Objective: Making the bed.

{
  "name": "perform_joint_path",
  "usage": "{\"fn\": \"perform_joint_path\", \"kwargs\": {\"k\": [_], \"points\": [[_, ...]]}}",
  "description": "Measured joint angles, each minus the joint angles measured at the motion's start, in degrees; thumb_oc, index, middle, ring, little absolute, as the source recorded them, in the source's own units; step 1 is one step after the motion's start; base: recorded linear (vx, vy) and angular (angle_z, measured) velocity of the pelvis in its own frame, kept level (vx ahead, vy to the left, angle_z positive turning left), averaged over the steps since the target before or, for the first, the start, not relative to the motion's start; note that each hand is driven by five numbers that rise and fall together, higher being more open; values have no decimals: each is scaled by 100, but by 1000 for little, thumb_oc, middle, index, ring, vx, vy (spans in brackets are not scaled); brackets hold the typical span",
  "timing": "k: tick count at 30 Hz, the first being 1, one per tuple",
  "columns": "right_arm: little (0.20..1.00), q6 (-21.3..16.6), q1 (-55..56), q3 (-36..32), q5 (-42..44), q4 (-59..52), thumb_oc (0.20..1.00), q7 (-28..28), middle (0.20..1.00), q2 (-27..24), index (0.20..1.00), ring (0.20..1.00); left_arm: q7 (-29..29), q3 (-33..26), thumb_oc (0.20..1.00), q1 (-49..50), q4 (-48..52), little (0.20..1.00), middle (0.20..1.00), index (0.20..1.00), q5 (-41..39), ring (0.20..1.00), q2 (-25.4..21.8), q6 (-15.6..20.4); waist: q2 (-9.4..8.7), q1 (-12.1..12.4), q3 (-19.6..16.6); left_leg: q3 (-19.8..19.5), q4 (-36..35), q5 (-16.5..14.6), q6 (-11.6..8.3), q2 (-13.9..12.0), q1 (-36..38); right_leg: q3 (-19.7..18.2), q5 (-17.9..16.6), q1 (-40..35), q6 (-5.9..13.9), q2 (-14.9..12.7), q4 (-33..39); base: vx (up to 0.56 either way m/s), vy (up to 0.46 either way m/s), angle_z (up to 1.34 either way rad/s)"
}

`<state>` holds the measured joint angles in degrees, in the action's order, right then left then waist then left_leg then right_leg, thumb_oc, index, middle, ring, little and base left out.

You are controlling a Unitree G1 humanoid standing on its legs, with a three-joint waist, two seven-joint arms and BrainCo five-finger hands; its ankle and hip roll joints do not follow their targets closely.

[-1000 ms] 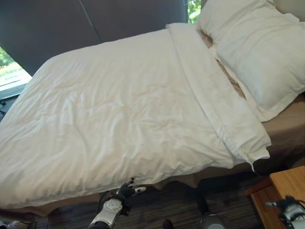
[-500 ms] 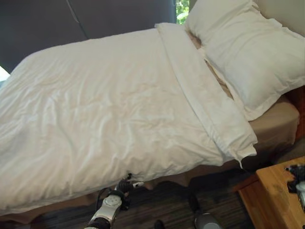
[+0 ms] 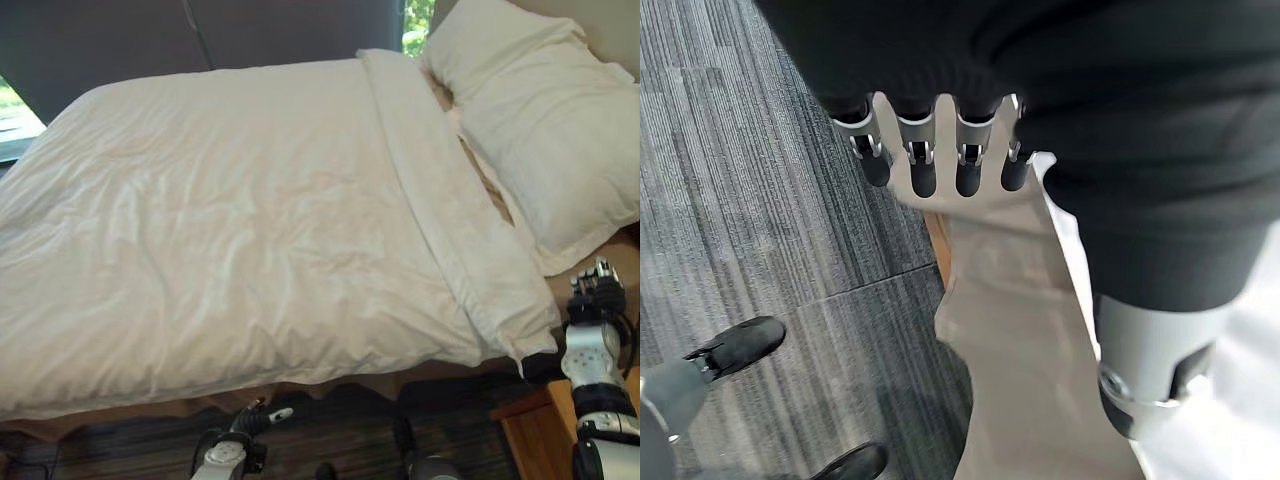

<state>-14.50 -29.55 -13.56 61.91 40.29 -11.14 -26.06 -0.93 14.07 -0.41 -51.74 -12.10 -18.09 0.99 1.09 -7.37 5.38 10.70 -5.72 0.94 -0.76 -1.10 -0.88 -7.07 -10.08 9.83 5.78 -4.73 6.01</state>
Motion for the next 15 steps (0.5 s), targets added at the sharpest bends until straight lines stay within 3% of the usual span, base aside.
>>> {"fn": "perform_joint_path", "kwargs": {"k": [8,10,15], "points": [[200,55,-1247,424,-71,1130,200,-90,200,-987,200,200,-3,200,1000,-190,496,1000,1000,1000,-492,1000,141,195,658,186,448,-113,2,128,8,87,-449,95,-74,402,57,-100,-11,-59,19,10],[200,205,-1315,441,-94,1497,200,-77,200,-1105,200,200,3,246,1000,-231,501,1000,1000,1000,-569,1000,141,227,848,182,606,-187,1,176,3,101,-507,167,-84,421,48,-121,-26,-86,39,16],[200,344,-1328,212,-137,2027,200,121,200,-1201,200,200,9,246,1000,-425,661,1000,1000,1000,-581,1000,112,283,1086,166,1023,-204,2,191,12,132,-595,203,-103,504,30,-146,-26,-50,25,4]]}}
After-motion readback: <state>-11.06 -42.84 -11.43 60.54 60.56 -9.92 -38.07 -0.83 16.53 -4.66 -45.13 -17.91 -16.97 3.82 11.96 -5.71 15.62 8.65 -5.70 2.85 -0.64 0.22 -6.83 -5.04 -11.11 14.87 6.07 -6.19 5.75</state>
